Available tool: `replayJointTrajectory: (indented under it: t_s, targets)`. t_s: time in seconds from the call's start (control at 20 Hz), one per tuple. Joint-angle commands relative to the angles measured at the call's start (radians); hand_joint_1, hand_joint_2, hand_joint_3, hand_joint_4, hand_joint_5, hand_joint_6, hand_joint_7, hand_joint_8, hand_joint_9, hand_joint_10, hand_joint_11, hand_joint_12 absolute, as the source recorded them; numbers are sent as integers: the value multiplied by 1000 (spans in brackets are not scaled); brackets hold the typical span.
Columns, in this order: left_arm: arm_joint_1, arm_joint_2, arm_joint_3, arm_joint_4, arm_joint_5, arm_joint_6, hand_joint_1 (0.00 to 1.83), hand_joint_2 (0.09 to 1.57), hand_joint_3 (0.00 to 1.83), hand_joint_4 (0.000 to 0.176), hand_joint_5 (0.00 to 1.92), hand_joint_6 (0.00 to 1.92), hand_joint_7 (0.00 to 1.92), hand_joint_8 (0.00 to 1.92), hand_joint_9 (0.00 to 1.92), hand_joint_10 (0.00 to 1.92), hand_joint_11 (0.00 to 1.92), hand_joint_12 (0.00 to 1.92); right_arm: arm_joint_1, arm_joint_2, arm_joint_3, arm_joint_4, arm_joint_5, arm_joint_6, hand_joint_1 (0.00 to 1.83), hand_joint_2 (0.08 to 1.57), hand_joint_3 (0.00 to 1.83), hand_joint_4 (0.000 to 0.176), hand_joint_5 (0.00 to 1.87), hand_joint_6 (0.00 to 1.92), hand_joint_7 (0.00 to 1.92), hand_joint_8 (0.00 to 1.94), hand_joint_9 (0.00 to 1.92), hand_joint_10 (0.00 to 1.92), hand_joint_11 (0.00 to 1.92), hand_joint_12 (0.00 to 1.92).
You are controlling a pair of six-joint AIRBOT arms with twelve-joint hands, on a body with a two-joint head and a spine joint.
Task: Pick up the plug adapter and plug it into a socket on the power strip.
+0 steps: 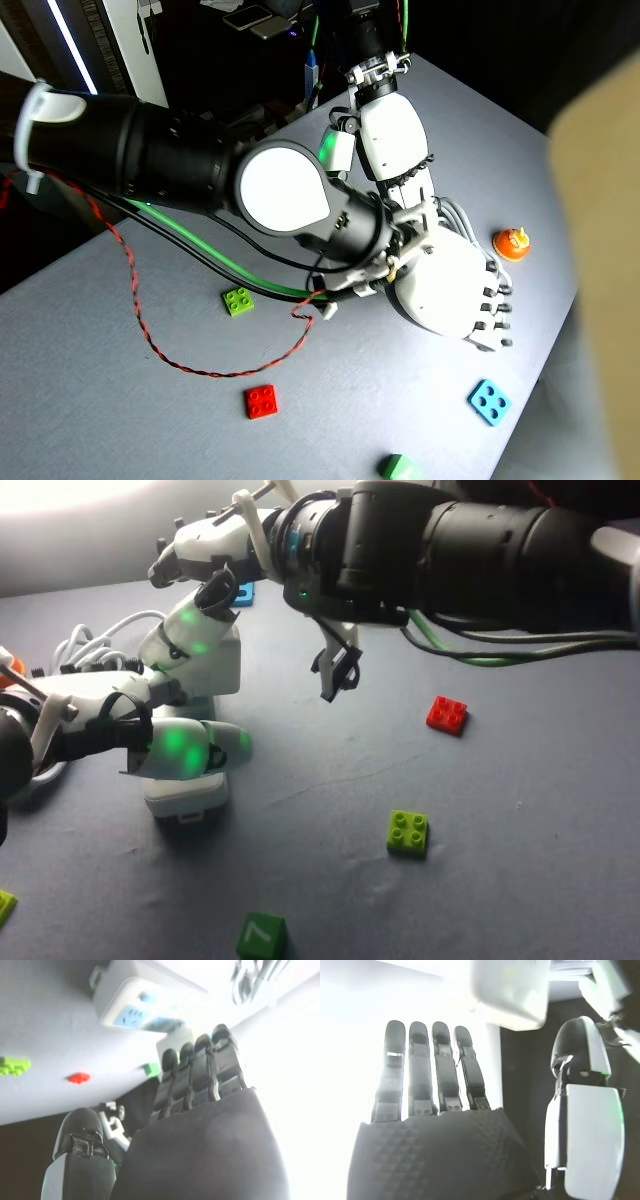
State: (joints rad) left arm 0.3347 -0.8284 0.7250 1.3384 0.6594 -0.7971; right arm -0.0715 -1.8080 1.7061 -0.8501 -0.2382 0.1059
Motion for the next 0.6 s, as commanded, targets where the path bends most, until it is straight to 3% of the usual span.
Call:
replayJointTrajectory:
  t_s: [0.0, 0.4, 0.55]
  targets:
    - [-18, 16, 8, 62, 21, -2, 0, 1173, 1, 0, 0, 0, 0, 0, 0, 0, 0, 0, 25, 22, -14, -13, 54, -2, 516, 964, 0, 0, 274, 0, 267, 0, 248, 2, 0, 696]
    - [-61, 43, 34, 65, 6, 30, 0, 1178, 3, 0, 0, 0, 0, 0, 0, 0, 0, 0, 88, 234, -261, -14, 22, -76, 516, 982, 2, 0, 280, 2, 288, 3, 278, 3, 0, 823]
    - [-96, 46, 45, 105, -16, 29, 0, 1200, 11, 0, 0, 0, 0, 0, 1, 0, 11, 5, 92, 319, -367, -15, 13, -114, 566, 987, 4, 0, 404, 12, 424, 10, 398, 20, 15, 1019]
